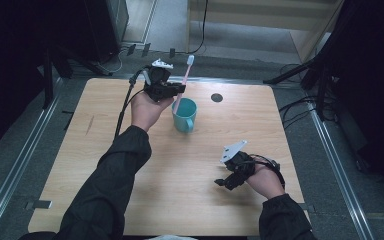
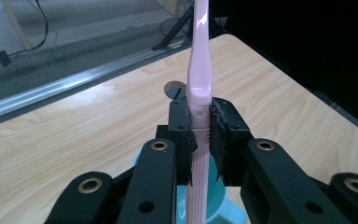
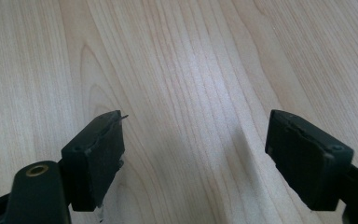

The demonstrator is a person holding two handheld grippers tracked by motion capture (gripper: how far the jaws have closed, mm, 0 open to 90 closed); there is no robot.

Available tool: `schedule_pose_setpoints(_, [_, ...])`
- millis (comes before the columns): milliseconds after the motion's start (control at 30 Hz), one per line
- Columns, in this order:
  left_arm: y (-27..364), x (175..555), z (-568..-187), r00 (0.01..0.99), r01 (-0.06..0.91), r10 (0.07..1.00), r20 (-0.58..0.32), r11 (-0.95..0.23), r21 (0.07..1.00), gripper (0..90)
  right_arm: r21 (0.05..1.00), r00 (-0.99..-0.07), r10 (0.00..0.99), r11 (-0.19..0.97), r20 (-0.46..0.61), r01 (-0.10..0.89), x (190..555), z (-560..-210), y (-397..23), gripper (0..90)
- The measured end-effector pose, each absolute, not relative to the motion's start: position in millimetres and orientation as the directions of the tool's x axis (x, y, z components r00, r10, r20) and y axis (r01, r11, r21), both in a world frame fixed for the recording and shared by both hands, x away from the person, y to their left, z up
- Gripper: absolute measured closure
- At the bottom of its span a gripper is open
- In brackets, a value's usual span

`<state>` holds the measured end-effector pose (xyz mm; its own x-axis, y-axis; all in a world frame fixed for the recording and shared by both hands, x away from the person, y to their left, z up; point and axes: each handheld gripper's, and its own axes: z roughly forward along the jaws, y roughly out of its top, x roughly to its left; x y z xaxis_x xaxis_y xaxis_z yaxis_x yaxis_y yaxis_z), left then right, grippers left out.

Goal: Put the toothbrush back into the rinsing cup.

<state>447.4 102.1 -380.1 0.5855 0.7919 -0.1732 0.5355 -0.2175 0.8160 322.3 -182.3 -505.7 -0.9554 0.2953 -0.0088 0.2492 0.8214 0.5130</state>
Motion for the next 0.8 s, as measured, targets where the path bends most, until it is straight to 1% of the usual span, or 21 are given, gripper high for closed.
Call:
schedule_pose_setpoints(367, [87, 461, -393, 0.577, 0.543, 0.801, -0.162, -0.228, 0.808, 78.7, 0.516, -0.957, 0.290, 0.821, -0.010, 0.244, 323, -506, -182, 19.3])
schedule_pose_setpoints(533, [83, 464, -399, 0.571, 0.548, 0.803, -0.171, -0.217, 0.808, 78.7, 0.516, -0.956, 0.292, 0.820, -0.008, 0.246, 323, -506, -182, 19.3])
schedule_pose_setpoints(800, [79, 467, -412, 0.575, 0.568, 0.801, -0.167, -0.244, 0.786, 78.6, 0.516, -0.956, 0.292, 0.821, -0.010, 0.245, 323, -506, -183, 19.3])
